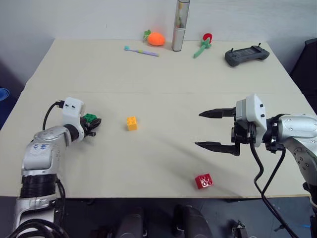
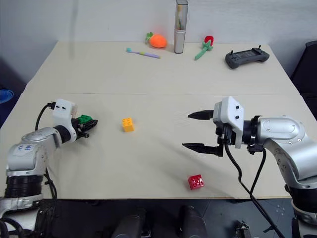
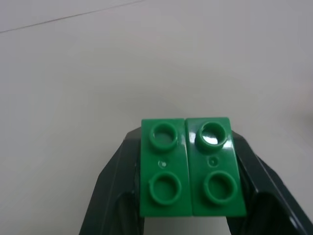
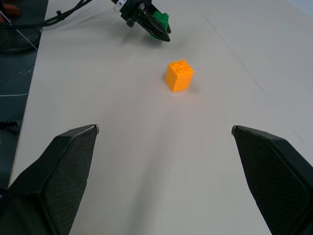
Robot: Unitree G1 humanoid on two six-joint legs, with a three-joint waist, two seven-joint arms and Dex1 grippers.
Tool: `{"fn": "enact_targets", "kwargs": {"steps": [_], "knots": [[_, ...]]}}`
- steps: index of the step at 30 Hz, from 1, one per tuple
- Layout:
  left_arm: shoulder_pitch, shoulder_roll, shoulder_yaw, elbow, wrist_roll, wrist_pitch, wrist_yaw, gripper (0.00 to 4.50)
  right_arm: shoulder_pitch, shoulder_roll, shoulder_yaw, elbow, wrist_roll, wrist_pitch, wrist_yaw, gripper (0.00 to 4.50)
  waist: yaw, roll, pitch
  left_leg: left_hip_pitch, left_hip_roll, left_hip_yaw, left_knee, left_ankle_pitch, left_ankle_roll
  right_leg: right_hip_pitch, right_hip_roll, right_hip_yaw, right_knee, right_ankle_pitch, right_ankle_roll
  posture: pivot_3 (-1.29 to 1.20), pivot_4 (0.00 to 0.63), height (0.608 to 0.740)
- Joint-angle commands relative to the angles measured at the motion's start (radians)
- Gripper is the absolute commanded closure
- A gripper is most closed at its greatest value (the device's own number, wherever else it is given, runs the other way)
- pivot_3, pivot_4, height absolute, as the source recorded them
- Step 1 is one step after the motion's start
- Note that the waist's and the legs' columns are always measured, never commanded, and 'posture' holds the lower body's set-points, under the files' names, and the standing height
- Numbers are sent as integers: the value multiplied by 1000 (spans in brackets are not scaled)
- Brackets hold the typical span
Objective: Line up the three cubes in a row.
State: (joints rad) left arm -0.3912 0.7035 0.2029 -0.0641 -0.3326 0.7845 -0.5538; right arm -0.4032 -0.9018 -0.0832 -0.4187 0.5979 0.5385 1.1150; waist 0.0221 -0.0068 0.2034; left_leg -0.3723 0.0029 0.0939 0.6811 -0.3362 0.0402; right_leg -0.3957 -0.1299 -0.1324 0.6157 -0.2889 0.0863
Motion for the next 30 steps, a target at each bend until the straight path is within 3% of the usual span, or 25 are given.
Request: {"fn": "enact_targets", "kwargs": {"steps": [1,5,15,22,30], "knots": [[82,113,-64,-189,-80,-146,-307,2965,32,-35,-19,0,-2,-44,64,0,-1,0,0,0,0,0,0,0,0,0,0,0,-1,0,0,0,150,740],[119,162,-168,-349,-161,-176,-500,2965,82,-57,-32,3,3,-47,96,0,5,1,0,0,0,-1,0,0,-1,1,-1,0,-6,0,0,0,150,740],[18,44,-496,-399,-44,-185,-494,2965,261,-143,-95,-71,-6,-57,144,0,5,1,1,0,0,-1,0,0,1,2,0,0,-5,0,0,0,150,740],[20,19,-598,-419,18,-181,-490,2965,347,-161,-146,-71,-40,-82,132,0,4,1,1,0,0,-1,0,0,2,2,0,0,-5,0,0,0,150,740],[43,-22,-630,-378,87,-238,-451,2965,393,-167,-173,-96,-37,-82,130,0,6,1,1,1,0,-1,0,1,2,2,-1,0,-5,0,0,0,150,740]]}}
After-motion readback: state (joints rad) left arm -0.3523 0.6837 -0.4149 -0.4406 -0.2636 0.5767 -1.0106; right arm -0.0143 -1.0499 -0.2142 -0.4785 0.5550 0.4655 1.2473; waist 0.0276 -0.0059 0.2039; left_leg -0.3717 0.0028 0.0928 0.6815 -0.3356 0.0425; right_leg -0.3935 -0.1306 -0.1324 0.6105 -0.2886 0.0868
